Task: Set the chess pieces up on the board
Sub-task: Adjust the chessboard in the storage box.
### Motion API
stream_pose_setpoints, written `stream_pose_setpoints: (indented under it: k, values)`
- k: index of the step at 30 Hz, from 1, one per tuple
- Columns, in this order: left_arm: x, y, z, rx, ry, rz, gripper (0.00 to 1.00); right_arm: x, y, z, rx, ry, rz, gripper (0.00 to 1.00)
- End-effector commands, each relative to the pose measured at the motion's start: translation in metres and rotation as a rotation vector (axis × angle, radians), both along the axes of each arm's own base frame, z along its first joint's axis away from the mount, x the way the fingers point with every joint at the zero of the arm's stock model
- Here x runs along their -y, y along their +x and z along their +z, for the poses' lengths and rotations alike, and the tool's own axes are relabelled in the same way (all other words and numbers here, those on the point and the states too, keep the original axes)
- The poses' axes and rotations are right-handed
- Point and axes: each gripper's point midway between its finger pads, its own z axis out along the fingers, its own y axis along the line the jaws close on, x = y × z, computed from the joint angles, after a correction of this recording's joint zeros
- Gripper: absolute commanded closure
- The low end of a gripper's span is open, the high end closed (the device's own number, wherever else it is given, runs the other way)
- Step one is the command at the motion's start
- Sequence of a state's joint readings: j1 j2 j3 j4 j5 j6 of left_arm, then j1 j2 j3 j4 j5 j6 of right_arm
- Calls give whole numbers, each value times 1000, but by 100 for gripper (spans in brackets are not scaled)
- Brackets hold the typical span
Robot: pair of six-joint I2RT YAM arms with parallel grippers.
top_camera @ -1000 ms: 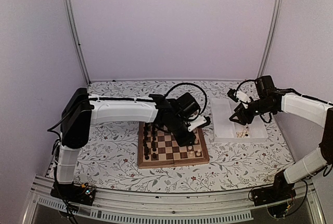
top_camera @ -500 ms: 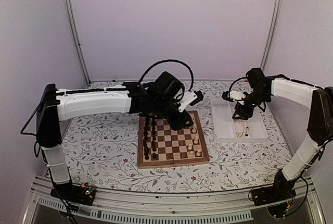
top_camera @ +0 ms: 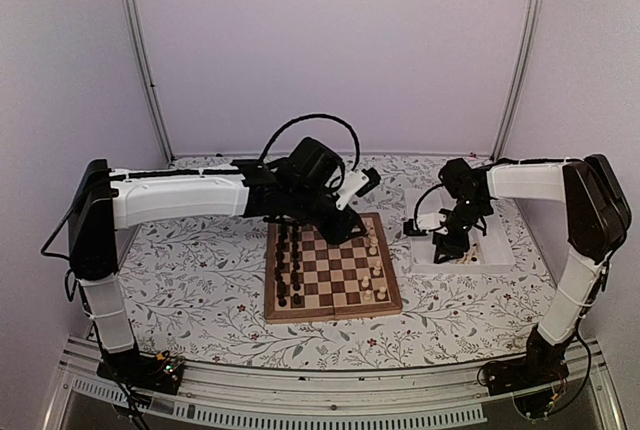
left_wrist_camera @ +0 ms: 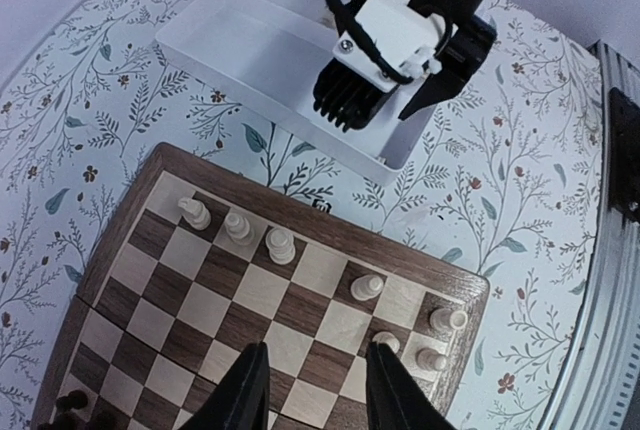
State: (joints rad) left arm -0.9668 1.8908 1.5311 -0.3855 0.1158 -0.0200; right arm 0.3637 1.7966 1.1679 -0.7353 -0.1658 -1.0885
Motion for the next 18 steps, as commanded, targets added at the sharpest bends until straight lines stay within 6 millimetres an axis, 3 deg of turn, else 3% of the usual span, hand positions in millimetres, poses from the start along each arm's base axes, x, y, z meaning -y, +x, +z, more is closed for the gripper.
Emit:
stream_pose_setpoints:
  k: [1,6,11,18]
  values:
    - [-6,4,17,14,-49,17,64,-2,-24,-16,-65,-49,98,42]
    - [-10,7,15,15,-52,29,64,-25,-36,-21,-106,6,153,42]
    - [-11,8,10,7,-54,34,64,-61,-22,-10,-132,152,112,42]
    - [-11,7,7,-5,-57,29,64,-54,7,-18,-50,122,-20,50]
